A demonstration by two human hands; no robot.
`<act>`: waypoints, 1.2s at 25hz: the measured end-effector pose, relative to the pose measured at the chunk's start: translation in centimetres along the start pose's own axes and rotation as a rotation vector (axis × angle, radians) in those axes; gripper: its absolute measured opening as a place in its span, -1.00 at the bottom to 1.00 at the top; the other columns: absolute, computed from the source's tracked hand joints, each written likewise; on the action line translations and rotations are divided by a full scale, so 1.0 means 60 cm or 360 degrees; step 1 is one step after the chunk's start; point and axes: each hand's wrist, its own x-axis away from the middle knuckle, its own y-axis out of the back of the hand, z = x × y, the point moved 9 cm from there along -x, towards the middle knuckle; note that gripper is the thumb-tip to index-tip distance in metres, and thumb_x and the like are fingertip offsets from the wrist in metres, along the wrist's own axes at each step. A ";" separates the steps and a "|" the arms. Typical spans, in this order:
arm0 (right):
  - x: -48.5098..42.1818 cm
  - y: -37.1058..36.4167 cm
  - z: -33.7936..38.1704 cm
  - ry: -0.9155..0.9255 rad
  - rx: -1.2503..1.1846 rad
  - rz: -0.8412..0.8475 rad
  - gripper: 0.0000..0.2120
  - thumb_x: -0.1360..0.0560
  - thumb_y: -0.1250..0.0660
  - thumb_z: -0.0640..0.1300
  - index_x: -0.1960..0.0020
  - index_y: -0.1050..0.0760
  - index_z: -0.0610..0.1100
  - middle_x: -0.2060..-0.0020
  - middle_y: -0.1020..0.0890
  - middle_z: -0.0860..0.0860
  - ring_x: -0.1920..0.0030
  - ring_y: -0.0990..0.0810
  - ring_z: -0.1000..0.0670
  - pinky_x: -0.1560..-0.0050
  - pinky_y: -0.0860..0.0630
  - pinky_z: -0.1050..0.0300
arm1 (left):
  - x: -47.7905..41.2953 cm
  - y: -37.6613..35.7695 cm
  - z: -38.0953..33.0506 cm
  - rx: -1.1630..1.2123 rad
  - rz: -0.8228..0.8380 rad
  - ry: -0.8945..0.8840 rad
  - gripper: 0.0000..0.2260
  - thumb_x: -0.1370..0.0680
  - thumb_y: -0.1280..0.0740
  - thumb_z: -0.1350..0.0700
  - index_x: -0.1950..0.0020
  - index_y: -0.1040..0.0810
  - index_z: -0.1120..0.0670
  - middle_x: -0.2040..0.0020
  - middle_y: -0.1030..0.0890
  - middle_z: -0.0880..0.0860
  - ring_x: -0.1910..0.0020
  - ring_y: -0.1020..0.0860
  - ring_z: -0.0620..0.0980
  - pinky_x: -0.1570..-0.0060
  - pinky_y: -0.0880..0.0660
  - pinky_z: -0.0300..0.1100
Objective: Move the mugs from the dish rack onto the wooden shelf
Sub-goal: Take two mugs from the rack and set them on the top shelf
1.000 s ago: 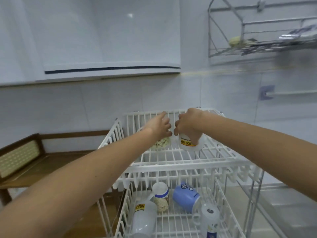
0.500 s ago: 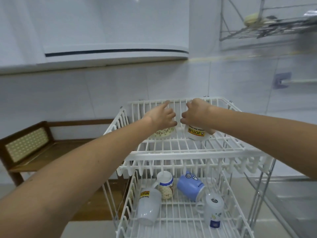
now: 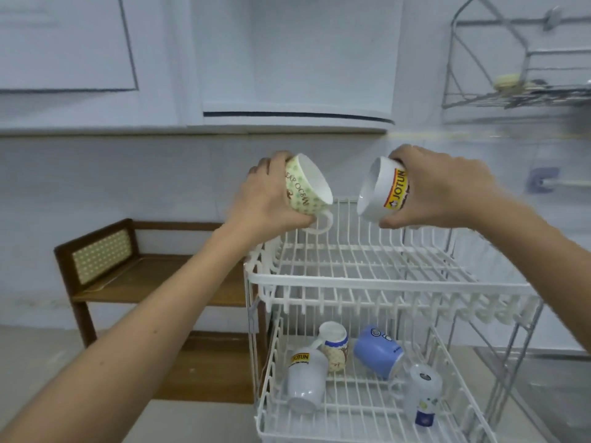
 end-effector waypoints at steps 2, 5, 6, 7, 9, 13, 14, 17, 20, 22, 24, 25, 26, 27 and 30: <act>0.017 0.021 0.056 -0.0058 -0.0359 -0.0122 -0.22 0.05 -0.34 0.42 -0.10 -0.29 0.17 0.12 -0.54 0.17 0.19 -0.48 -0.03 0.21 -0.35 0.07 | 0.033 0.047 0.041 0.0195 -0.0110 0.0136 -0.14 -0.15 -0.53 -0.20 -0.34 -0.23 -0.02 -0.17 -0.43 0.00 -0.12 -0.42 0.00 0.08 -0.46 -0.07; 0.038 0.032 0.167 0.0002 -0.0801 -0.0216 -0.23 0.05 -0.34 0.42 -0.10 -0.29 0.21 0.24 -0.48 0.28 0.20 -0.47 0.05 0.22 -0.35 0.11 | 0.086 0.089 0.121 0.0401 -0.0086 0.0348 -0.15 -0.11 -0.54 -0.21 -0.29 -0.24 -0.10 -0.15 -0.47 -0.05 -0.10 -0.48 -0.04 0.00 -0.53 -0.01; 0.043 0.033 0.209 0.0052 -0.0896 -0.0242 -0.22 0.04 -0.36 0.42 -0.12 -0.30 0.21 0.23 -0.47 0.32 0.19 -0.49 0.08 0.25 -0.38 0.13 | 0.104 0.100 0.150 0.0444 -0.0082 0.0404 -0.16 -0.09 -0.54 -0.22 -0.27 -0.24 -0.12 -0.14 -0.49 -0.06 -0.08 -0.50 -0.06 0.03 -0.54 -0.04; 0.045 0.034 0.252 0.0099 -0.0982 -0.0266 -0.21 0.03 -0.38 0.42 -0.14 -0.31 0.21 0.19 -0.48 0.34 0.17 -0.52 0.12 0.26 -0.42 0.14 | 0.122 0.115 0.182 0.0459 -0.0095 0.0446 -0.18 -0.09 -0.54 -0.22 -0.25 -0.24 -0.14 -0.12 -0.50 -0.07 -0.06 -0.52 -0.08 0.07 -0.54 -0.10; 0.044 0.032 0.326 0.0158 -0.1159 -0.0288 -0.19 0.02 -0.42 0.41 -0.16 -0.32 0.20 0.13 -0.52 0.33 0.13 -0.55 0.19 0.23 -0.49 0.21 | 0.155 0.142 0.244 0.0452 -0.0129 0.0520 -0.20 -0.07 -0.54 -0.23 -0.20 -0.23 -0.18 -0.09 -0.51 -0.08 -0.03 -0.52 -0.11 0.13 -0.50 -0.19; 0.027 -0.008 0.449 0.0134 -0.1396 -0.0234 -0.24 0.02 -0.44 0.43 -0.10 -0.31 0.25 0.12 -0.56 0.32 0.10 -0.57 0.26 0.19 -0.55 0.20 | 0.217 0.186 0.381 0.0401 -0.0166 0.0754 -0.14 -0.02 -0.52 -0.31 -0.21 -0.24 -0.15 -0.05 -0.49 -0.12 0.00 -0.51 -0.12 0.25 -0.47 -0.26; 0.020 -0.025 0.473 0.0092 -0.1419 -0.0207 -0.25 0.03 -0.44 0.43 -0.09 -0.31 0.27 0.14 -0.55 0.34 0.11 -0.56 0.28 0.19 -0.54 0.20 | 0.230 0.195 0.413 0.0373 -0.0189 0.0816 -0.13 -0.01 -0.51 -0.34 -0.21 -0.25 -0.14 -0.02 -0.50 -0.13 0.01 -0.51 -0.11 0.28 -0.47 -0.25; -0.009 -0.093 0.533 -0.0097 -0.1513 -0.0077 -0.26 0.05 -0.45 0.41 -0.06 -0.32 0.27 0.16 -0.55 0.34 0.12 -0.54 0.28 0.19 -0.53 0.18 | 0.262 0.205 0.502 0.0259 -0.0223 0.1005 -0.09 0.00 -0.48 -0.39 -0.25 -0.28 -0.10 -0.03 -0.52 -0.06 -0.02 -0.51 -0.02 0.16 -0.57 -0.06; -0.042 -0.169 0.563 -0.0340 -0.1574 0.0011 -0.23 0.07 -0.45 0.40 -0.05 -0.34 0.16 0.18 -0.54 0.28 0.12 -0.54 0.22 0.22 -0.51 0.16 | 0.276 0.184 0.574 0.0164 -0.0198 0.1197 -0.09 -0.08 -0.52 -0.32 -0.29 -0.26 -0.02 -0.10 -0.53 0.04 -0.09 -0.51 0.08 0.07 -0.58 0.04; -0.065 -0.222 0.573 -0.0496 -0.1624 0.0027 -0.23 0.05 -0.49 0.34 -0.06 -0.35 0.08 0.16 -0.55 0.21 0.11 -0.56 0.12 0.21 -0.54 0.13 | 0.277 0.163 0.612 0.0127 -0.0166 0.1252 -0.09 -0.13 -0.56 -0.25 -0.32 -0.24 0.04 -0.15 -0.52 0.08 -0.11 -0.52 0.11 0.06 -0.58 0.02; -0.081 -0.279 0.577 -0.0674 -0.1705 0.0047 -0.22 0.00 -0.54 0.24 -0.11 -0.34 0.01 0.09 -0.56 0.12 0.06 -0.57 0.03 0.18 -0.54 0.12 | 0.275 0.137 0.640 0.0136 -0.0140 0.1246 -0.10 -0.15 -0.57 -0.22 -0.33 -0.24 0.08 -0.18 -0.52 0.10 -0.13 -0.53 0.13 0.04 -0.58 0.01; -0.088 -0.307 0.578 -0.0761 -0.1735 0.0049 -0.23 -0.01 -0.56 0.20 -0.11 -0.32 0.00 0.05 -0.56 0.08 0.04 -0.56 0.00 0.19 -0.52 0.12 | 0.272 0.124 0.651 0.0150 -0.0136 0.1239 -0.11 -0.16 -0.56 -0.22 -0.32 -0.25 0.10 -0.18 -0.53 0.11 -0.13 -0.53 0.14 0.04 -0.58 0.01; -0.094 -0.332 0.579 -0.0838 -0.1754 0.0046 -0.24 -0.03 -0.57 0.18 -0.09 -0.31 0.00 0.04 -0.55 0.05 0.02 -0.56 -0.01 0.21 -0.48 0.14 | 0.270 0.112 0.663 0.0158 -0.0133 0.1240 -0.12 -0.16 -0.56 -0.23 -0.31 -0.26 0.11 -0.17 -0.54 0.12 -0.13 -0.54 0.14 0.04 -0.58 0.00; -0.101 -0.356 0.582 -0.0904 -0.1759 0.0042 -0.26 -0.04 -0.58 0.17 -0.07 -0.29 0.01 0.04 -0.54 0.05 0.01 -0.56 -0.03 0.22 -0.44 0.16 | 0.267 0.099 0.674 0.0160 -0.0128 0.1253 -0.13 -0.17 -0.56 -0.23 -0.30 -0.27 0.12 -0.17 -0.55 0.13 -0.13 -0.54 0.15 0.04 -0.58 -0.01; -0.115 -0.412 0.588 -0.1089 -0.1649 0.0044 -0.25 -0.05 -0.57 0.19 -0.10 -0.30 0.00 0.03 -0.50 0.04 -0.05 -0.55 -0.06 0.19 -0.42 0.14 | 0.260 0.064 0.702 0.0188 -0.0121 0.1317 -0.10 -0.17 -0.54 -0.23 -0.35 -0.24 0.10 -0.19 -0.56 0.14 -0.15 -0.54 0.18 0.01 -0.53 -0.01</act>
